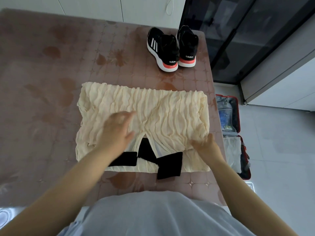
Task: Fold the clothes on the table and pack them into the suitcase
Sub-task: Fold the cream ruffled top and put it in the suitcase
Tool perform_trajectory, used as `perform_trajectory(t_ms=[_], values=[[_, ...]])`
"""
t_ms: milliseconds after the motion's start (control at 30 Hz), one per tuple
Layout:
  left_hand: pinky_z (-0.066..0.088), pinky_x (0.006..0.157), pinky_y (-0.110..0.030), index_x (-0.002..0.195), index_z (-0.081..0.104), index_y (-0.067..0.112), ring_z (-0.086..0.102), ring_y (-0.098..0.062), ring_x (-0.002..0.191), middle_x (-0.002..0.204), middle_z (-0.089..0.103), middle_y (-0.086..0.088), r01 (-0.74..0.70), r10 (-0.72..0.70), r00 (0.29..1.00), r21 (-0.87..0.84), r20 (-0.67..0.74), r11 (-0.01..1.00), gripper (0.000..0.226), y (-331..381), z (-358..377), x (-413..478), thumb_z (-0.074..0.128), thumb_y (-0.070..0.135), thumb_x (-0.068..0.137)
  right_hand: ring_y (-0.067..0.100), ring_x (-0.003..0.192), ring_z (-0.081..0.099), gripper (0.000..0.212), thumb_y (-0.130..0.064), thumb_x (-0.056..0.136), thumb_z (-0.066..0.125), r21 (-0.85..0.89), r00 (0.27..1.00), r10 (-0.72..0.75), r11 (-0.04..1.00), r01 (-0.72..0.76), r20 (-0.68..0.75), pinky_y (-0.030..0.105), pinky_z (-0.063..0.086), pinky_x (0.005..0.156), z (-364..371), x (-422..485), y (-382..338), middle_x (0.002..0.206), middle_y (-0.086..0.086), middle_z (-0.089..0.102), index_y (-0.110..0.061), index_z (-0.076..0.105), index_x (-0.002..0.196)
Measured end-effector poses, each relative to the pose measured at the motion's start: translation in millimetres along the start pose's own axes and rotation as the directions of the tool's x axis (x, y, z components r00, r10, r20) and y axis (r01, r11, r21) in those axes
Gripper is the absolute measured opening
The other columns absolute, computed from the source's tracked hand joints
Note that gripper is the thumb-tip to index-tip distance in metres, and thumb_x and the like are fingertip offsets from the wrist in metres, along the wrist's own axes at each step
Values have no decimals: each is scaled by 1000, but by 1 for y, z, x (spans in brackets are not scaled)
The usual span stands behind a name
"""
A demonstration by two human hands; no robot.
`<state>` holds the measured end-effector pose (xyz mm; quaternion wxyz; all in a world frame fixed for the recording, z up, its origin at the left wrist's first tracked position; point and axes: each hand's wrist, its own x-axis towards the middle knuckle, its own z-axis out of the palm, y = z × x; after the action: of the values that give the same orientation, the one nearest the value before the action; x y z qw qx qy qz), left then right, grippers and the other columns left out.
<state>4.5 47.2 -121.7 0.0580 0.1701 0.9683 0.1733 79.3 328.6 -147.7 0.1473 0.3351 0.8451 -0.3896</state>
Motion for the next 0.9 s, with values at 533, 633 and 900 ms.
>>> perform_trajectory(t_ms=[533, 633, 900], values=[[46, 75, -28, 120, 55, 24, 60, -17, 92, 116, 59, 1, 464, -345, 886, -597, 310, 654, 49, -30, -82, 54, 67, 46, 78, 38, 107, 55, 71, -11, 93, 45, -46, 566, -650, 635, 771, 508, 41, 42, 87, 85, -94, -184, 131, 19, 48, -21, 4, 150], [39, 82, -28, 127, 50, 8, 56, -26, 109, 126, 57, -10, 475, -484, 873, -348, 67, 808, 56, -70, -71, 41, 73, 21, 78, 38, 102, 54, 76, -15, 92, 52, -51, 415, -582, 539, 841, 700, 42, 43, 84, 117, -113, -182, 130, 17, 40, -23, 2, 150], [33, 100, -40, 140, 33, 12, 42, -33, 121, 135, 43, -13, 362, -425, 889, -308, -170, 880, 66, -118, -43, 8, 66, 26, 85, 24, 117, 47, 41, -11, 85, 51, -118, 532, -656, 566, 816, 535, 36, 40, 102, 100, -66, -116, 128, 2, 48, -19, 55, 125]])
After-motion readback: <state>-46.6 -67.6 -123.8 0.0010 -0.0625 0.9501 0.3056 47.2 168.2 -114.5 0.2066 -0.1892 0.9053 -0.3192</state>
